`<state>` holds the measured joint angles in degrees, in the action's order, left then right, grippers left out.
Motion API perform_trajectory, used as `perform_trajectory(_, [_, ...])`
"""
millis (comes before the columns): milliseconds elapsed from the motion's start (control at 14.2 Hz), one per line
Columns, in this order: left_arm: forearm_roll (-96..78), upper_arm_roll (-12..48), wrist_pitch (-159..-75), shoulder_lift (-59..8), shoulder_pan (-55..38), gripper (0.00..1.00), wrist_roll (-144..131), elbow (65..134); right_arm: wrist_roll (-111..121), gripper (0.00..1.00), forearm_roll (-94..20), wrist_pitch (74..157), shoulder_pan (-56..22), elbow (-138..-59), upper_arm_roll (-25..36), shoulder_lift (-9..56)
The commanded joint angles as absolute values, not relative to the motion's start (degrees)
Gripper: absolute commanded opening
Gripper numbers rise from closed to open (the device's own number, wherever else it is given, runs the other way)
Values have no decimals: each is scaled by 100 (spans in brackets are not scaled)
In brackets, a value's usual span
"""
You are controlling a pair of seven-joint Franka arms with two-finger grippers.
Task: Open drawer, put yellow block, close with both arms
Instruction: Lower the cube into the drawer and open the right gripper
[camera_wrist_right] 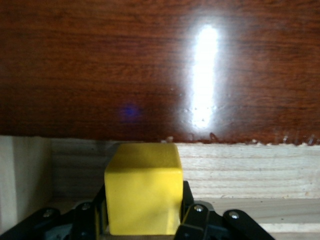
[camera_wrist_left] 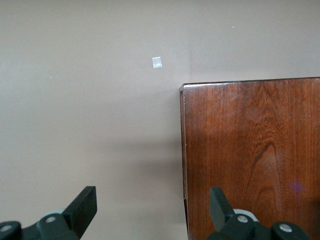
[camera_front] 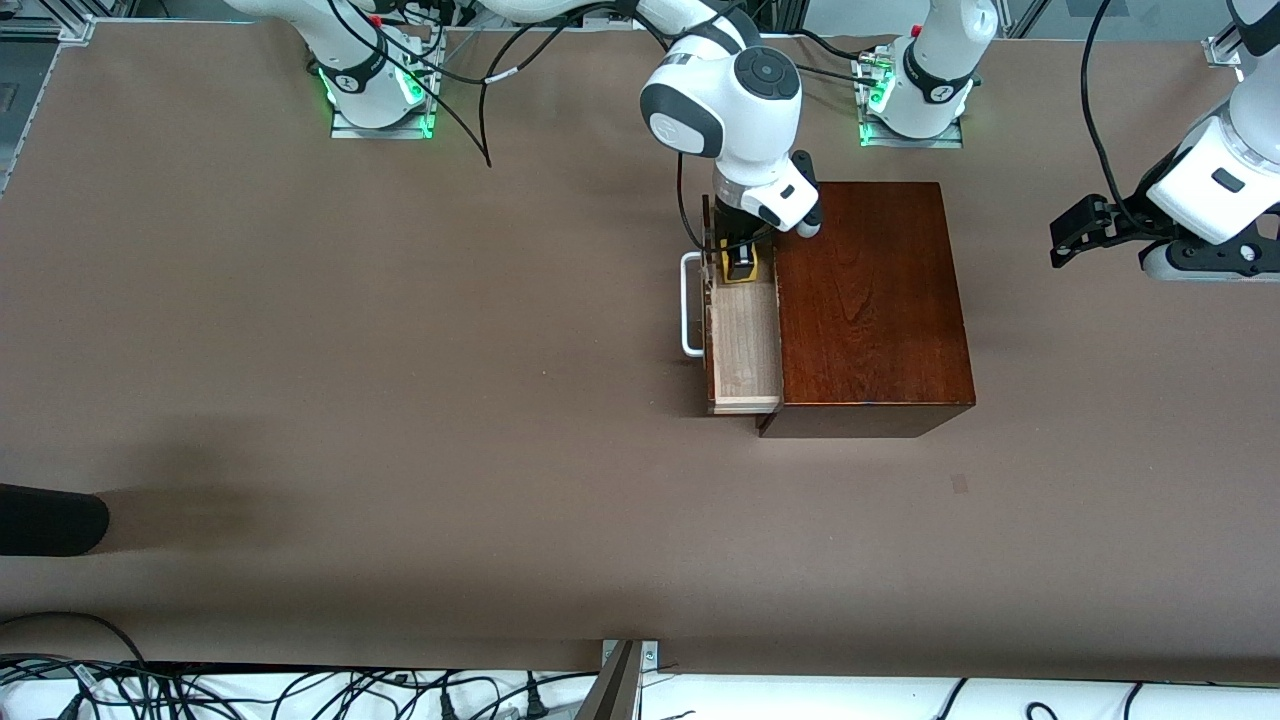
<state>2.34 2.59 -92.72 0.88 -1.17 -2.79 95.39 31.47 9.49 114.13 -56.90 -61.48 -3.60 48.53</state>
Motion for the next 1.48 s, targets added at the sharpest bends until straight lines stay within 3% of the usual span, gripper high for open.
perform_trajectory(0, [97, 255, -9229, 141, -123, 100, -264, 9536, 3278, 0, 1089, 11347, -5731, -5933, -308, 4974])
perform_trajectory(564, [97, 255, -9220, 141, -114, 100, -264, 9536, 3287, 0, 1116, 11417, -5678, -5941, -308, 5036])
perform_trajectory(635, [97, 255, -9220, 141, -114, 100, -264, 9536, 3296, 13, 1108, 11443, -5669, -5941, -308, 5036])
perform_trajectory(705, [97, 255, -9220, 141, -123, 100, -264, 9536, 3296, 49, 1099, 11452, -5634, -5933, -308, 5027])
perform_trajectory(776, [97, 255, -9220, 141, -123, 100, -264, 9536, 3278, 99, 1090, 11452, -5634, -5933, -299, 5010])
perform_trajectory(1058, [97, 255, -9220, 141, -123, 100, -264, 9536, 3217, 100, 1046, 11347, -5643, -5924, -334, 4826])
perform_trajectory(1410, [97, 255, -9220, 141, -114, 100, -264, 9536, 3208, 100, 1028, 11329, -5450, -5933, -281, 4123])
